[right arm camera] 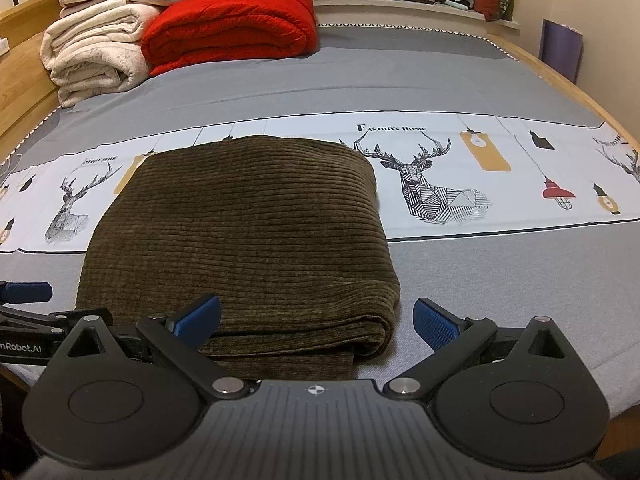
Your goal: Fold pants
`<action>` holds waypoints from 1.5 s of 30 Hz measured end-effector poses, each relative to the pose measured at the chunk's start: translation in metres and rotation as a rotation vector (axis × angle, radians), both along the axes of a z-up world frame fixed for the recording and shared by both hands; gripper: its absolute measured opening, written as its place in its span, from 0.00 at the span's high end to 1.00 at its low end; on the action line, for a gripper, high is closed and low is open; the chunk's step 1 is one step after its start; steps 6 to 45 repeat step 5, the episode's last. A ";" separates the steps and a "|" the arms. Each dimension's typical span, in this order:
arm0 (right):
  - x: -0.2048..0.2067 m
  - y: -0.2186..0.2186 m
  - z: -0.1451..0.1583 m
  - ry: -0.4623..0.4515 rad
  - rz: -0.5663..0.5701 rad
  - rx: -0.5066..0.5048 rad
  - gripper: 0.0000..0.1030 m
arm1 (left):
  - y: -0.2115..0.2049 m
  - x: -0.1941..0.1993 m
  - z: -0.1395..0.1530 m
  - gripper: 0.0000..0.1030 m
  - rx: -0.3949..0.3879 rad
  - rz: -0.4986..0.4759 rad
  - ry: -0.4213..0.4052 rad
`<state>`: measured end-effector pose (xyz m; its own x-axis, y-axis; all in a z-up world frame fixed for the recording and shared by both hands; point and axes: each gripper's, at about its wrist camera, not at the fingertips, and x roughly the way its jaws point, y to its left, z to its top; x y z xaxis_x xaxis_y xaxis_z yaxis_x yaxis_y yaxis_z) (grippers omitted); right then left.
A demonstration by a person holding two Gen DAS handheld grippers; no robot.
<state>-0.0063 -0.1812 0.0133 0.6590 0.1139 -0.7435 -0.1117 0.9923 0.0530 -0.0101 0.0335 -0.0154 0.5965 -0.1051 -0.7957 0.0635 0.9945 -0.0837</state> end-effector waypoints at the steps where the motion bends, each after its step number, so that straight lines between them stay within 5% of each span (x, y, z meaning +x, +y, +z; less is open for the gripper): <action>1: 0.000 0.000 0.000 0.001 -0.001 0.000 0.01 | 0.000 0.000 0.000 0.00 0.000 0.000 0.000; 45: 0.000 -0.001 -0.001 0.004 -0.004 0.001 0.01 | 0.000 0.000 -0.001 0.00 0.003 0.001 0.000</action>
